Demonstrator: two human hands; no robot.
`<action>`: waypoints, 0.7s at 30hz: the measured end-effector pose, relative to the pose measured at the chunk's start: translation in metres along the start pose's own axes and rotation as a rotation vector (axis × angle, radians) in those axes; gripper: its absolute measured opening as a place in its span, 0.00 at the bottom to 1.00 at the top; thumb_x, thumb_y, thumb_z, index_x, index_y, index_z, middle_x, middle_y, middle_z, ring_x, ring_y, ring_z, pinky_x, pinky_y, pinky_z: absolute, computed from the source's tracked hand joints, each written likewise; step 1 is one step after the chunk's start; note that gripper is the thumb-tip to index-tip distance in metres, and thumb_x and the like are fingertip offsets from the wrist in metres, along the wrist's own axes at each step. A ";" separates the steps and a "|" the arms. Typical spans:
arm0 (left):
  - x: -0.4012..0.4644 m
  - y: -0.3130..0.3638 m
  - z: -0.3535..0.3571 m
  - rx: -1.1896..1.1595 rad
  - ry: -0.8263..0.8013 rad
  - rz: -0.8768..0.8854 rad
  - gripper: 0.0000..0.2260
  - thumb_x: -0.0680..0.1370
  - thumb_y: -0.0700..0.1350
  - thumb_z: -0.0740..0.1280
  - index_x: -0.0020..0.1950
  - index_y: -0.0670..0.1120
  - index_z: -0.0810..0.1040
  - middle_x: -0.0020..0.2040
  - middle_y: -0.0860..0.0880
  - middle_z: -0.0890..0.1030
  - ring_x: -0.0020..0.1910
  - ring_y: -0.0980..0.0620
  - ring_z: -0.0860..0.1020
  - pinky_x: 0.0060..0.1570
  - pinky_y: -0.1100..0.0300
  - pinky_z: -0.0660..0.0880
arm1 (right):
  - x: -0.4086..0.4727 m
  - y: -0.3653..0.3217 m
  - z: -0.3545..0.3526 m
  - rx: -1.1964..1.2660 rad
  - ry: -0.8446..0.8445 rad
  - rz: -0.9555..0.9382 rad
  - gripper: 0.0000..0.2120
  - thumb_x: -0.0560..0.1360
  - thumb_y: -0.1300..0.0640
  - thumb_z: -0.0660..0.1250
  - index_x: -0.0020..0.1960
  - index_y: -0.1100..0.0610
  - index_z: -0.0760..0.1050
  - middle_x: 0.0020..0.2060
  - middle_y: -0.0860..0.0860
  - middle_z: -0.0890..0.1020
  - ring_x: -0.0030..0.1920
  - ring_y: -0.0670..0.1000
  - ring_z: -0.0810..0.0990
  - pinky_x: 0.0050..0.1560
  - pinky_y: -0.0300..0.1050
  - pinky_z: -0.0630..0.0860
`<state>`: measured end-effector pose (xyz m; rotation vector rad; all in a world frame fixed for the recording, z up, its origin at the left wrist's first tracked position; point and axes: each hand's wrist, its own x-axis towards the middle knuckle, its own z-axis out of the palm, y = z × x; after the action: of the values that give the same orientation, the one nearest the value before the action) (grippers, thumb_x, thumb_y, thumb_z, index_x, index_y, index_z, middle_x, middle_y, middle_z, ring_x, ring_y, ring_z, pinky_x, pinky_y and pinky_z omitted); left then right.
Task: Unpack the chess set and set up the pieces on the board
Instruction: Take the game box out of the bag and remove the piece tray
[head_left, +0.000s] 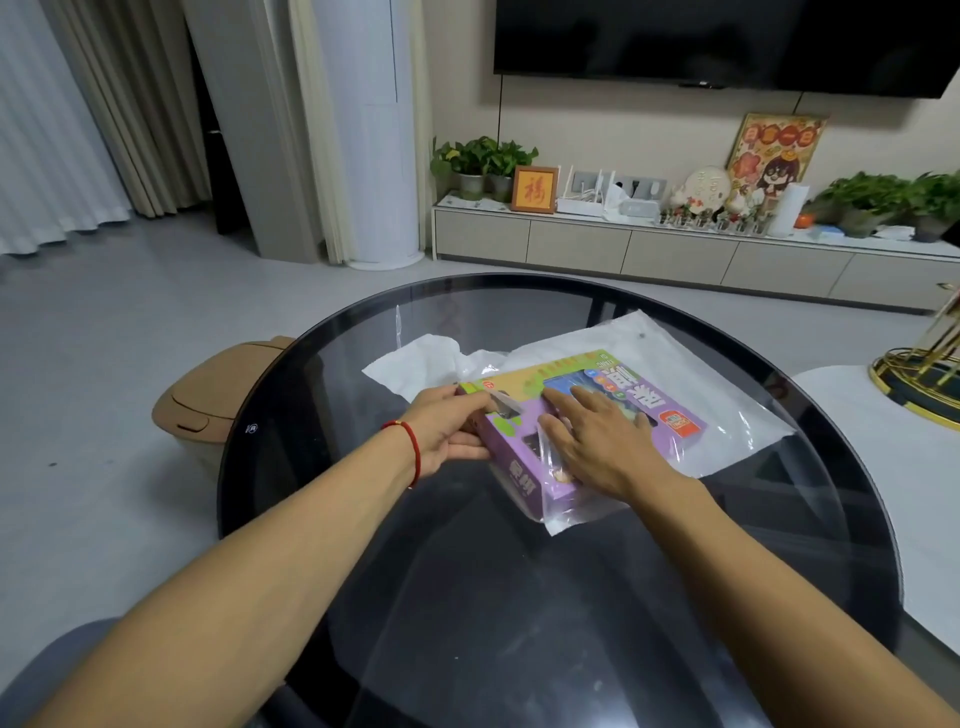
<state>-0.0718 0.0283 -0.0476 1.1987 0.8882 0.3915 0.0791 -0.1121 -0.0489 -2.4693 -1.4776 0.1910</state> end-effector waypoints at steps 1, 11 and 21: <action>0.000 -0.003 -0.001 -0.005 0.027 0.017 0.16 0.74 0.39 0.73 0.61 0.38 0.78 0.45 0.39 0.86 0.43 0.42 0.86 0.44 0.47 0.84 | -0.002 0.001 0.001 0.003 0.014 -0.013 0.23 0.83 0.39 0.48 0.77 0.41 0.59 0.75 0.46 0.64 0.77 0.50 0.60 0.72 0.70 0.53; -0.004 0.006 -0.007 -0.072 0.008 -0.100 0.14 0.76 0.37 0.69 0.60 0.44 0.74 0.43 0.40 0.84 0.36 0.43 0.85 0.35 0.50 0.82 | -0.013 0.011 -0.003 0.093 0.091 -0.043 0.22 0.83 0.37 0.52 0.71 0.44 0.70 0.70 0.45 0.73 0.73 0.48 0.66 0.73 0.61 0.53; -0.006 -0.011 -0.004 -0.252 0.081 -0.035 0.13 0.76 0.38 0.72 0.59 0.40 0.75 0.45 0.40 0.86 0.44 0.42 0.86 0.43 0.45 0.83 | -0.006 0.027 0.000 0.130 0.091 0.035 0.34 0.78 0.29 0.47 0.76 0.46 0.67 0.78 0.46 0.65 0.80 0.49 0.57 0.75 0.60 0.31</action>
<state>-0.0809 0.0229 -0.0557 0.9399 0.8999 0.5106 0.0990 -0.1291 -0.0564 -2.3688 -1.3420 0.1730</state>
